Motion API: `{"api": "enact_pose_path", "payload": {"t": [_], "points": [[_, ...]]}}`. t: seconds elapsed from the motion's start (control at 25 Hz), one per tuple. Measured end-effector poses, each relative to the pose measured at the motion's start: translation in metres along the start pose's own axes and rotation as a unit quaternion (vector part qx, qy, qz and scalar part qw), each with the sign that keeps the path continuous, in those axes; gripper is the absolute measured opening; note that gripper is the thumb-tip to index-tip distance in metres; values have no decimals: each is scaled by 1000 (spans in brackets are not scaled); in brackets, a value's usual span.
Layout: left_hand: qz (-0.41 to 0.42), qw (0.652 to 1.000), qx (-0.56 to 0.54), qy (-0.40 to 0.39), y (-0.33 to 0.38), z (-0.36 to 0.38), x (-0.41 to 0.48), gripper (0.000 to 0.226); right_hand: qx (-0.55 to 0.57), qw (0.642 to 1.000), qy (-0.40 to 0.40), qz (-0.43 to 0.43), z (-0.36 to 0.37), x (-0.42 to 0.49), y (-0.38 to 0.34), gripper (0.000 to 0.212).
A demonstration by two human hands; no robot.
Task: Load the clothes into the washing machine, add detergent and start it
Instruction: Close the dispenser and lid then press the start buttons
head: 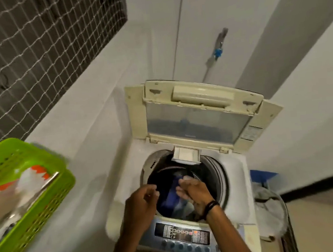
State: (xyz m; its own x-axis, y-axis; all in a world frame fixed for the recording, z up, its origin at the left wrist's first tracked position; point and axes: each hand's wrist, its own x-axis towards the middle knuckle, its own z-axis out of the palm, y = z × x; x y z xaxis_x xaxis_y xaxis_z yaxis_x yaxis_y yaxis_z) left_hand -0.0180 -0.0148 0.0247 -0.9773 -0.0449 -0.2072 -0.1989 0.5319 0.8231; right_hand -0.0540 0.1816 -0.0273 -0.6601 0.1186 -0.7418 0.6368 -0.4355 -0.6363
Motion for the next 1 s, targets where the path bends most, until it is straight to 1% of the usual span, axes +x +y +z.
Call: {"api": "enact_pose_path", "payload": {"t": [0.04,0.12,0.2,0.28,0.36,0.48,0.52,0.6,0.64,0.72,0.8,0.84,1.0], "points": [[-30,999,-17,-31,-6,17,9,19,13,1000,23,-6,-9,10,-1,8],[-104,986,-102,-84,-10,49,30,24,49,998,48,-8,-27,35,-4,12],[-207,952,-203,-96,-7,78,57,19,76,996,50,0,-39,56,-12,16],[-301,915,-248,-101,-7,103,89,15,110,992,64,13,-47,81,-21,19],[-346,889,-274,-126,-12,123,120,22,121,988,89,28,-51,106,-28,31],[-382,848,-345,-128,-12,147,159,29,160,981,110,27,-51,134,-37,61],[-391,838,-360,-122,-9,153,169,32,178,977,113,21,-48,136,-44,68],[-397,827,-378,-125,-3,164,184,41,214,971,111,7,-41,139,-51,75],[-396,818,-398,-128,1,169,189,42,219,970,110,4,-40,142,-53,74],[-395,800,-433,-128,3,176,196,42,229,967,115,6,-41,147,-51,65],[-395,792,-452,-115,2,180,200,42,237,965,114,1,-42,150,-50,53],[-394,789,-459,-107,2,182,201,43,236,965,117,1,-42,151,-51,50],[-399,780,-475,-80,0,188,202,36,221,967,130,-13,-43,158,-49,51]]}}
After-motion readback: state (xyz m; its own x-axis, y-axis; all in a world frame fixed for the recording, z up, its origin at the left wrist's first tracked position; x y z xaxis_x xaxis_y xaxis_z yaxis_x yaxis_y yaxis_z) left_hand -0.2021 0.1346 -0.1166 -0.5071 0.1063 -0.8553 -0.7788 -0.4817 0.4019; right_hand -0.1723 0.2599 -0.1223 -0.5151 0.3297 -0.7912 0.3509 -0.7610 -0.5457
